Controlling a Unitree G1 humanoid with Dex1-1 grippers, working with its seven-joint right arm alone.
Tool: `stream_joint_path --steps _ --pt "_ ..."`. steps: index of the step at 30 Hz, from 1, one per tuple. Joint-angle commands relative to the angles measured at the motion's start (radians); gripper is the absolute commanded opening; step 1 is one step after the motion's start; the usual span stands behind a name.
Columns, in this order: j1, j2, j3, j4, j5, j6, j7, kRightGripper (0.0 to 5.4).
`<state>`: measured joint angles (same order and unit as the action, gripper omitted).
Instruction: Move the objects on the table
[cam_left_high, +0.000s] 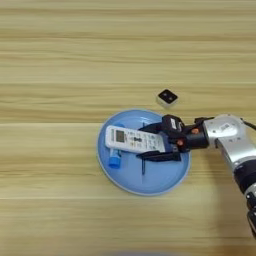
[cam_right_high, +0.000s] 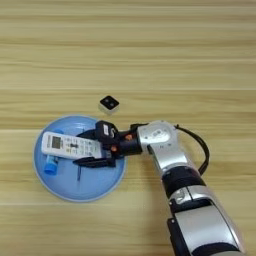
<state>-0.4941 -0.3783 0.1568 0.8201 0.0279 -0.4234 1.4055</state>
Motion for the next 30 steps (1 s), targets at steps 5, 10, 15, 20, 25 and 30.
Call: stream_joint_path --steps 5,10,15,20,25,30 --pt "-0.107 0.003 -0.104 -0.088 0.159 0.079 -0.006 2.91" --pt "-0.165 0.012 -0.169 -0.053 0.199 0.118 -0.091 2.90" --pt "-0.221 0.004 -0.222 -0.005 0.208 0.123 -0.169 2.90" --pt "-0.270 -0.022 -0.261 0.042 0.200 0.117 -0.235 2.90" --pt "-0.306 -0.050 -0.286 0.087 0.188 0.103 -0.280 2.90" --pt "-0.325 -0.086 -0.301 0.107 0.177 0.090 -0.309 2.90"
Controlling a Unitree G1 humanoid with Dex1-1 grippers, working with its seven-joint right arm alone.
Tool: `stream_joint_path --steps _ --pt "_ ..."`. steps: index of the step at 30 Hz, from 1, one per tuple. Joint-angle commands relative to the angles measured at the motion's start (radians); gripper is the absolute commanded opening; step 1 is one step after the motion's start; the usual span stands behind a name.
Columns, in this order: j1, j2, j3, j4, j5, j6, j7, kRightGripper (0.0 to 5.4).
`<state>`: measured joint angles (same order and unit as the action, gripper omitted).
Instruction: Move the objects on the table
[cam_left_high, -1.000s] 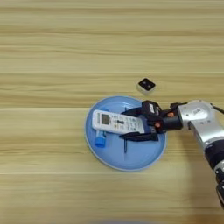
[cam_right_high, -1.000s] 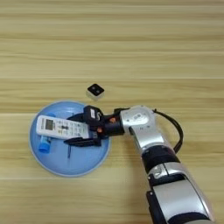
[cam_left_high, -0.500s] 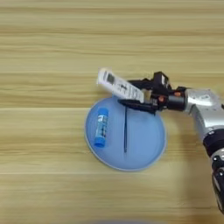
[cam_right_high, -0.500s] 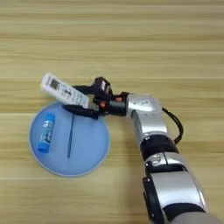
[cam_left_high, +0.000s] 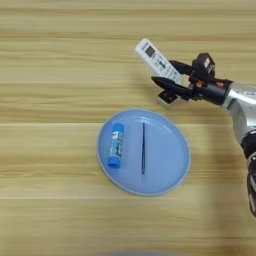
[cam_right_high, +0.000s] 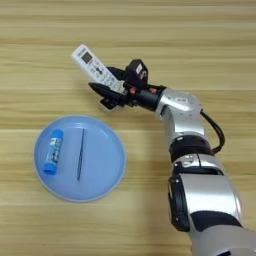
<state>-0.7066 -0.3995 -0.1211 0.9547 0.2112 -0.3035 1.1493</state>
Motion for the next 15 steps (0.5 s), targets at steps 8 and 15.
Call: stream_joint_path --steps 8,15 --pt "-0.148 -0.122 -0.030 0.071 -0.040 -0.038 -0.101 2.90" --pt "-0.175 -0.170 -0.030 0.203 -0.094 -0.045 -0.164 2.90"
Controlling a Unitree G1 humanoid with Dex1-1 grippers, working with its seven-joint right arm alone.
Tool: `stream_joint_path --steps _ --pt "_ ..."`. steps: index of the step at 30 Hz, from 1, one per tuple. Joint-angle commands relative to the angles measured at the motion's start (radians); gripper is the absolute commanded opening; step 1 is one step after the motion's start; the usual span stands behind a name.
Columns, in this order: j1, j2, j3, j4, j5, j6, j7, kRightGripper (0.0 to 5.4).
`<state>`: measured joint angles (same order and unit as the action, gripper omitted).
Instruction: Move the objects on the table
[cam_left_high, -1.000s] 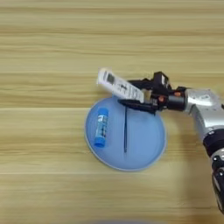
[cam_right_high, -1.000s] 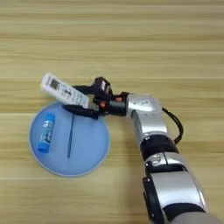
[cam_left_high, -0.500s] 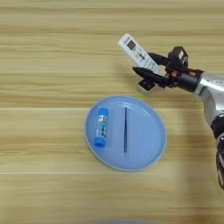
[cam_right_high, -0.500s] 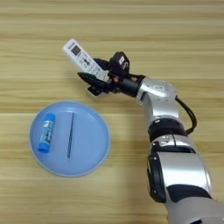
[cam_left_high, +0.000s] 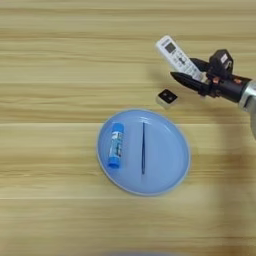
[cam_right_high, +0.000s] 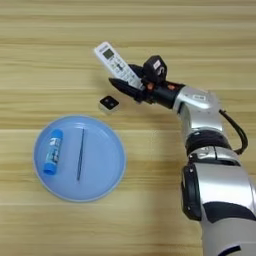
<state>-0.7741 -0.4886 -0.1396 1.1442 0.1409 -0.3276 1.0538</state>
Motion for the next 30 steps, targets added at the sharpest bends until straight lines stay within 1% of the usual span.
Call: stream_joint_path --steps 1,5,7,10,13,30 --pt "-0.109 -0.090 -0.007 0.033 -0.037 -0.022 -0.088 2.90" --pt "-0.112 -0.114 0.002 0.086 -0.079 -0.019 -0.143 2.90" --pt "-0.109 -0.122 0.017 0.114 -0.118 -0.014 -0.199 2.90" --pt "-0.100 -0.123 0.035 0.136 -0.159 -0.009 -0.245 2.90" --pt "-0.097 -0.122 0.044 0.149 -0.187 -0.007 -0.274 2.90" --pt "-0.074 -0.104 0.065 0.173 -0.251 0.023 -0.309 2.90"
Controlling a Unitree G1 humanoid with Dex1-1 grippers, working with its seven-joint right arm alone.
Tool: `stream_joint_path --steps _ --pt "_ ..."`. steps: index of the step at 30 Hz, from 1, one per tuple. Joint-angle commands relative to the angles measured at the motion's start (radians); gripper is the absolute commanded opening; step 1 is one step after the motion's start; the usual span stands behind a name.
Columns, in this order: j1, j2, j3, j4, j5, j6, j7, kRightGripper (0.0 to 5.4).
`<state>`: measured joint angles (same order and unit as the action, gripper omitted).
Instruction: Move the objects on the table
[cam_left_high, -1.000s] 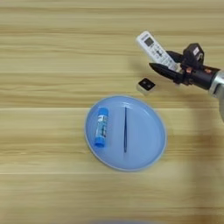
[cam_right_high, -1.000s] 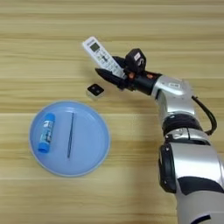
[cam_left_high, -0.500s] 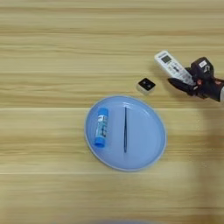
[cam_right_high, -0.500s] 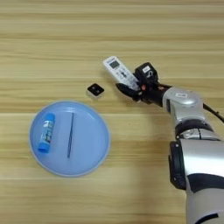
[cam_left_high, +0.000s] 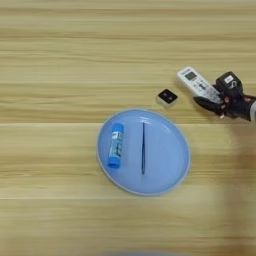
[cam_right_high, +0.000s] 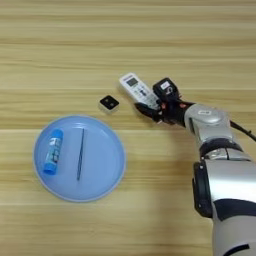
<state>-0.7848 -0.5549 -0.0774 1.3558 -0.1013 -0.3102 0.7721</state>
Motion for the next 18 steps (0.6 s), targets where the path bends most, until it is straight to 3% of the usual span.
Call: stream_joint_path --steps 1,15,18 --pt "-0.062 -0.038 0.004 -0.037 -0.014 0.009 -0.030 2.90" --pt "-0.051 -0.025 0.037 -0.029 -0.074 0.039 -0.063 2.90" --pt "-0.050 -0.024 0.039 -0.029 -0.077 0.040 -0.065 3.29"
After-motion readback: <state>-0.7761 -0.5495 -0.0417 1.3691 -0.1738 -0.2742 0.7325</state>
